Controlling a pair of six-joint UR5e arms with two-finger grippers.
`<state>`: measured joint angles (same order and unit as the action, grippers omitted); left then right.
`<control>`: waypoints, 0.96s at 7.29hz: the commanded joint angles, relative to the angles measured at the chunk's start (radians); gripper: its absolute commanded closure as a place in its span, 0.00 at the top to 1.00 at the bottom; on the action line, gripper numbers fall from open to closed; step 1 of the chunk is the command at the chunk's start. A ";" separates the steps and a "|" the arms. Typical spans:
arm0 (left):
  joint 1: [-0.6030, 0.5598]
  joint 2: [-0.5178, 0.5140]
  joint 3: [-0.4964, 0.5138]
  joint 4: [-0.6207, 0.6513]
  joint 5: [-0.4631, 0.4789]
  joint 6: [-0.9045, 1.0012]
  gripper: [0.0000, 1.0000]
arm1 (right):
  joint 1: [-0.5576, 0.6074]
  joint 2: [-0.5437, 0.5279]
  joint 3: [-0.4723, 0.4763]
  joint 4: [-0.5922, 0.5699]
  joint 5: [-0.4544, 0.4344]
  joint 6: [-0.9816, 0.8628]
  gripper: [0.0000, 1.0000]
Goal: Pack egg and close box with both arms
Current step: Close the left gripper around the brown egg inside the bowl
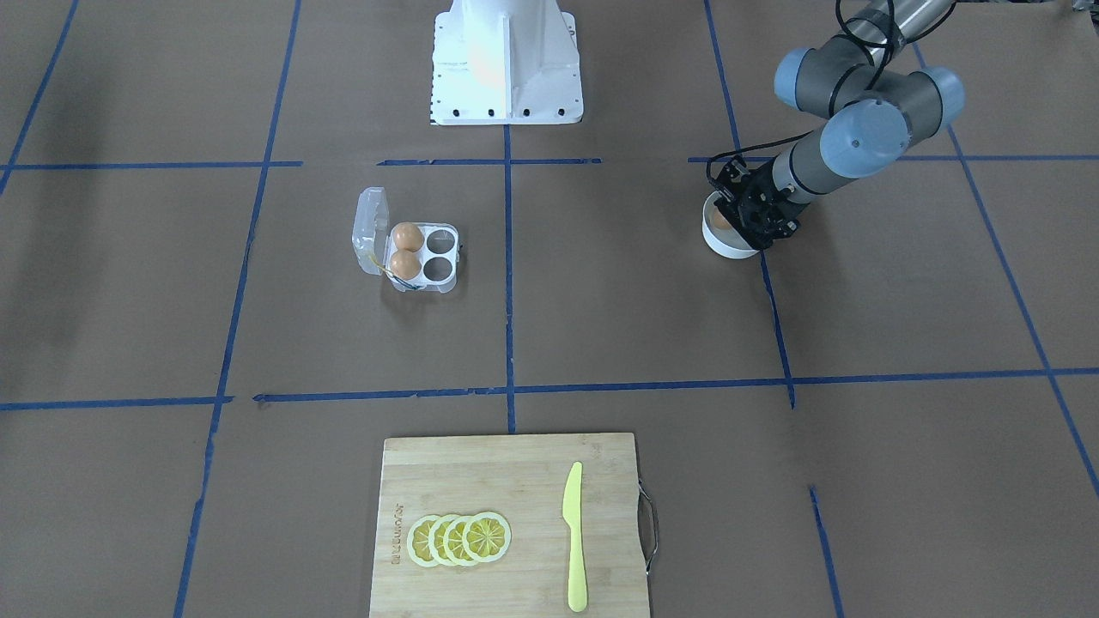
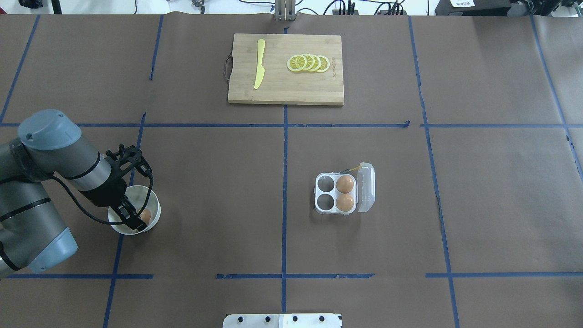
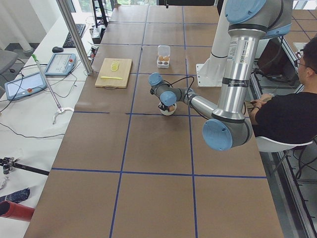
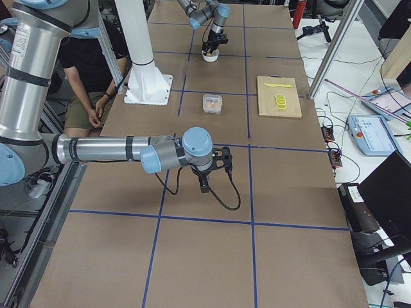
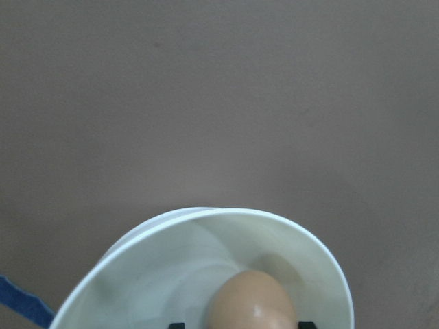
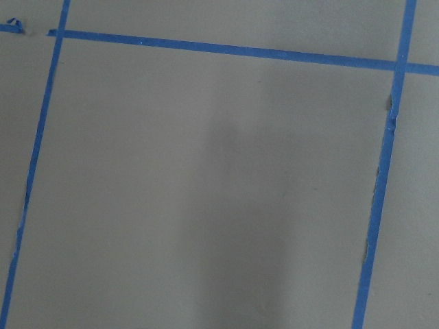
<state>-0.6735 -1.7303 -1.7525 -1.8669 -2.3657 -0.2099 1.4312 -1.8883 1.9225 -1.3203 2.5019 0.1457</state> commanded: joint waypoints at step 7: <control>-0.029 0.012 -0.172 0.006 0.075 -0.125 0.00 | 0.000 -0.002 0.001 0.003 0.002 0.000 1.00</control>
<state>-0.7000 -1.7110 -1.8841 -1.8622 -2.3380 -0.2439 1.4312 -1.8893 1.9234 -1.3183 2.5029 0.1451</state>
